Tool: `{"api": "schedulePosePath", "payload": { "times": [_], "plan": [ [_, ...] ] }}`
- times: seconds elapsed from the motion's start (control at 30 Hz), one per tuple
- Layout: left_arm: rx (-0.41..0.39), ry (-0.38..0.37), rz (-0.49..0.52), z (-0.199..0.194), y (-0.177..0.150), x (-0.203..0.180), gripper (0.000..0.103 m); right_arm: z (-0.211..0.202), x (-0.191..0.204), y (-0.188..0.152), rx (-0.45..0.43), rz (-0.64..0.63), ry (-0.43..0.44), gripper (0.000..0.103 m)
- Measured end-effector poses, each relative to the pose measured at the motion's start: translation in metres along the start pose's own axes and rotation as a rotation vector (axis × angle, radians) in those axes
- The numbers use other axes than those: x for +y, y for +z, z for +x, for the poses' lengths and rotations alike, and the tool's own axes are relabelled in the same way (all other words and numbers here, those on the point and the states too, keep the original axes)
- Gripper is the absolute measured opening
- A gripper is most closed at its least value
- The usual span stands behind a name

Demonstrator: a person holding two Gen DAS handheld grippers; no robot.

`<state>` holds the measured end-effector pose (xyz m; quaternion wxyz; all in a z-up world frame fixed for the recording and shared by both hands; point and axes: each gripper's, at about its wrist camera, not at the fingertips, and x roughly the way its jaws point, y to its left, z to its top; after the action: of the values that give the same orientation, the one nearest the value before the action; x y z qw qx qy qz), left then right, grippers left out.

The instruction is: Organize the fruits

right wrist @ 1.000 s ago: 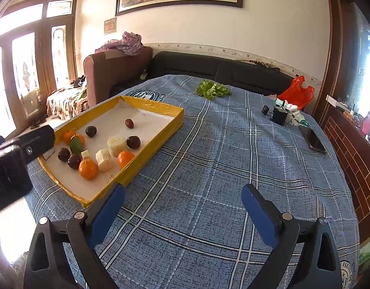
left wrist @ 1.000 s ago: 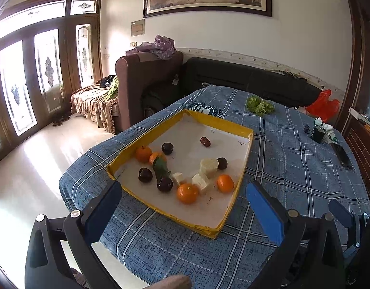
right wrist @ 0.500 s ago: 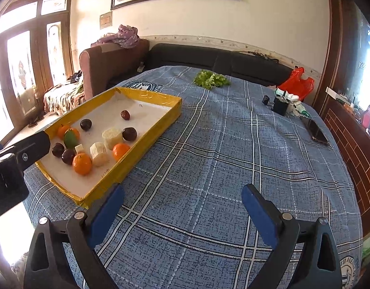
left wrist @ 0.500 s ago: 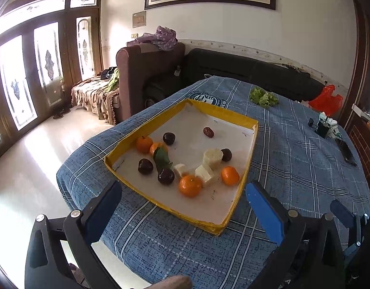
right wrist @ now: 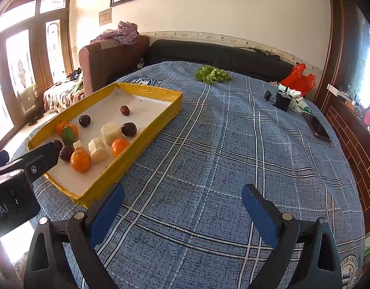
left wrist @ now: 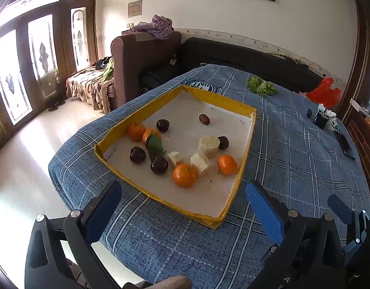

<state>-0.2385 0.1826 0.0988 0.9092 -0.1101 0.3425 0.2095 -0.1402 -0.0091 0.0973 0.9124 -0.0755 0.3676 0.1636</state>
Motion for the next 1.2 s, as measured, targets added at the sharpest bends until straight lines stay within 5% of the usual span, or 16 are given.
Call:
{"api": "schedulePosePath", "payload": {
  "times": [1.2],
  "plan": [
    [0.057,-0.045,0.009,0.0108,-0.0058,-0.0064,0.103,0.0058,0.0035,-0.0056,0.020,0.000,0.010,0.100]
  ]
}}
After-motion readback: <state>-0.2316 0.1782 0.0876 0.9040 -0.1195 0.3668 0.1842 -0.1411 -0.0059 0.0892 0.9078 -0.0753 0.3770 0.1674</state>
